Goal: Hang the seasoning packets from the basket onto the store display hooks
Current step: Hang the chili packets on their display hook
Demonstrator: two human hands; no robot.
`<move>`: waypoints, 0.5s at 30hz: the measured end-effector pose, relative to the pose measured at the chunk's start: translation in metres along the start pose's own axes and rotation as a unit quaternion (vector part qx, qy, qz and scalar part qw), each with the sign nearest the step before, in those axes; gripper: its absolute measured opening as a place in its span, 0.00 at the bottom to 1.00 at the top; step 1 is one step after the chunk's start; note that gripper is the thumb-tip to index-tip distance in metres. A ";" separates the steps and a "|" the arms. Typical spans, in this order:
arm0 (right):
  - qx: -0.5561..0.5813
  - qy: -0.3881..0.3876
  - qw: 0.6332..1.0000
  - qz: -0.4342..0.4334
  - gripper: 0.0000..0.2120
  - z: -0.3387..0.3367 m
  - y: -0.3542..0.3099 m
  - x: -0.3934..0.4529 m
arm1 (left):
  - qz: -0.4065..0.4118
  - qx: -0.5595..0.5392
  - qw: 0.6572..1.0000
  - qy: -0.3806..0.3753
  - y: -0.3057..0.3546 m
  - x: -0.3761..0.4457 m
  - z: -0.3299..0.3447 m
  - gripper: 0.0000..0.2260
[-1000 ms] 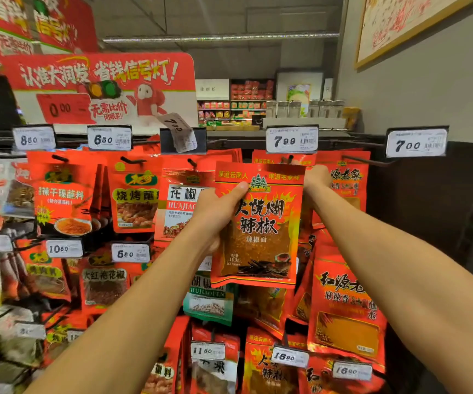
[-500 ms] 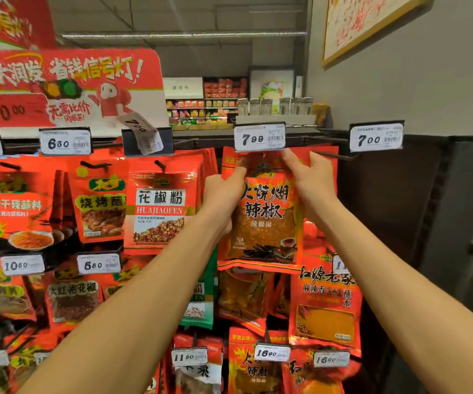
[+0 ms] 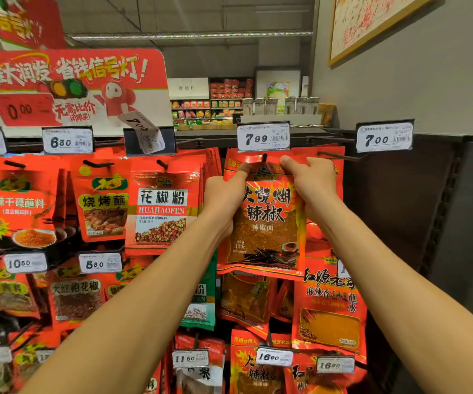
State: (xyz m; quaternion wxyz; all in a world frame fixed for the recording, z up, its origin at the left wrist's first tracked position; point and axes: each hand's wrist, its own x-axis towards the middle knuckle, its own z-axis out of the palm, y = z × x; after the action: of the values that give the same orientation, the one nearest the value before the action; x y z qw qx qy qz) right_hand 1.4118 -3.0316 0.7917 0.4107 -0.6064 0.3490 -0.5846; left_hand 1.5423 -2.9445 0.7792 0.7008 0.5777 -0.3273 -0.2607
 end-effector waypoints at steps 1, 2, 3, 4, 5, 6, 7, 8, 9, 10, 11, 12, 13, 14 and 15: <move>0.003 -0.012 1.000 0.008 0.15 0.002 0.003 0.001 | -0.003 0.004 1.000 0.003 -0.001 0.002 0.000 0.15; 0.009 -0.016 1.000 0.012 0.12 0.005 0.005 0.003 | -0.004 0.010 1.000 0.007 -0.001 0.005 0.000 0.16; 0.016 -0.022 0.999 0.016 0.13 0.007 0.006 0.004 | -0.003 0.018 1.000 0.012 -0.001 0.008 0.001 0.16; 0.025 -0.034 0.999 0.023 0.15 0.009 0.007 0.005 | -0.001 0.025 1.000 0.017 -0.002 0.012 0.003 0.18; 0.042 -0.049 0.997 0.035 0.14 0.009 0.008 0.006 | -0.001 0.030 0.999 0.021 -0.003 0.015 0.005 0.21; 0.070 -0.069 0.994 0.050 0.13 0.009 0.011 0.008 | -0.002 0.035 0.999 0.023 -0.004 0.018 0.008 0.24; 0.096 -0.087 0.990 0.059 0.12 0.007 0.013 0.010 | -0.002 0.039 0.999 0.025 -0.005 0.021 0.010 0.27; 0.106 -0.096 0.988 0.063 0.11 0.005 0.016 0.014 | 0.001 0.042 0.999 0.023 -0.006 0.024 0.013 0.28; 0.100 -0.093 0.989 0.062 0.09 0.004 0.019 0.020 | 0.005 0.042 0.999 0.019 -0.007 0.029 0.016 0.27; 0.088 -0.083 0.991 0.062 0.09 0.004 0.023 0.027 | 0.009 0.038 0.999 0.013 -0.008 0.034 0.019 0.26; 0.075 -0.070 0.992 0.067 0.13 0.006 0.025 0.035 | 0.011 0.035 0.999 0.011 -0.009 0.040 0.022 0.24; 0.062 -0.060 0.993 0.078 0.22 0.010 0.027 0.044 | 0.006 0.038 0.999 0.017 -0.009 0.046 0.025 0.24; 0.048 -0.054 0.994 0.088 0.29 0.013 0.028 0.051 | -0.002 0.047 0.999 0.025 -0.010 0.052 0.027 0.26; 0.031 -0.046 0.994 0.094 0.32 0.018 0.028 0.058 | -0.011 0.058 0.998 0.035 -0.011 0.059 0.029 0.28; 0.014 -0.035 0.995 0.093 0.33 0.022 0.030 0.065 | -0.014 0.069 0.997 0.045 -0.013 0.064 0.031 0.29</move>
State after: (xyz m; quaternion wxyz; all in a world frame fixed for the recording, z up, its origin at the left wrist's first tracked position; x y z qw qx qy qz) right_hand 1.4402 -3.1010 0.7921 0.4840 -0.5856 0.3813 -0.5267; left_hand 1.5605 -3.0151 0.7802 0.6698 0.6400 -0.3047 -0.2213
